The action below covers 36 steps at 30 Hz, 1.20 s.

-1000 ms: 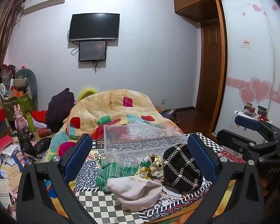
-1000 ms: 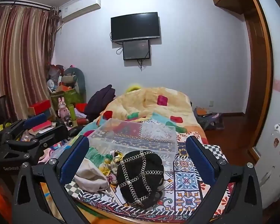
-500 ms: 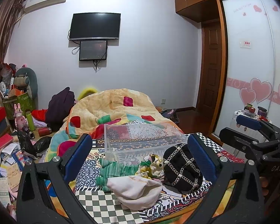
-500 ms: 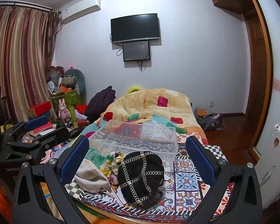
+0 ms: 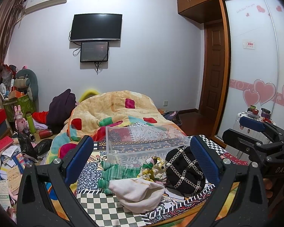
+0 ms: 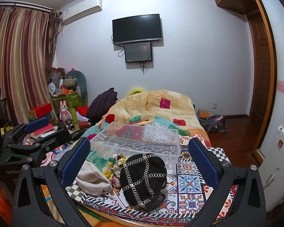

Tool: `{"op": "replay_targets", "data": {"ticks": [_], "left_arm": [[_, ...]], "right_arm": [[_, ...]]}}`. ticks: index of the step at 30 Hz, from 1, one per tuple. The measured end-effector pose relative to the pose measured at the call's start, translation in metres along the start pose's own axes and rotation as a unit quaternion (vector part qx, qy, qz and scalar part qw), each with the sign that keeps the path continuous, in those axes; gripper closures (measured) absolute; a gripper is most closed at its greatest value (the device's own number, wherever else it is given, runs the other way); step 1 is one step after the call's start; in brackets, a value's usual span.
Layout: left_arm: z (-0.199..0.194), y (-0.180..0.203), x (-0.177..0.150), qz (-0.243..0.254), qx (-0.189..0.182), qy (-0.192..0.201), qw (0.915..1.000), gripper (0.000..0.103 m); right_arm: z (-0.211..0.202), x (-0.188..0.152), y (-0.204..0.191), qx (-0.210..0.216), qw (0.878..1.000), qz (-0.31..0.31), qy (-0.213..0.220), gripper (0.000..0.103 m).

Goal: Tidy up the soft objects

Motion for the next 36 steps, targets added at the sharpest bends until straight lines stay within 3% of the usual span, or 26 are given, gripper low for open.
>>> {"op": "replay_targets", "data": {"ticks": [36], "left_arm": [[-0.0014, 0.0023, -0.0011, 0.0, -0.001, 0.0, 1.0, 0.0]], "right_arm": [[-0.003, 0.003, -0.0045, 0.005, 1.0, -0.002, 0.003, 0.0]]}}
Point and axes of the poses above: each gripper's, at about its wrist camera, not at the fingertips, and z roughly the way its jaws point, y to its right, x to its top, the point moved 9 cm from there along z, roughly the way its jaws point, and after that the axes turned 4 degrees about -y, right-handed, at the moved point
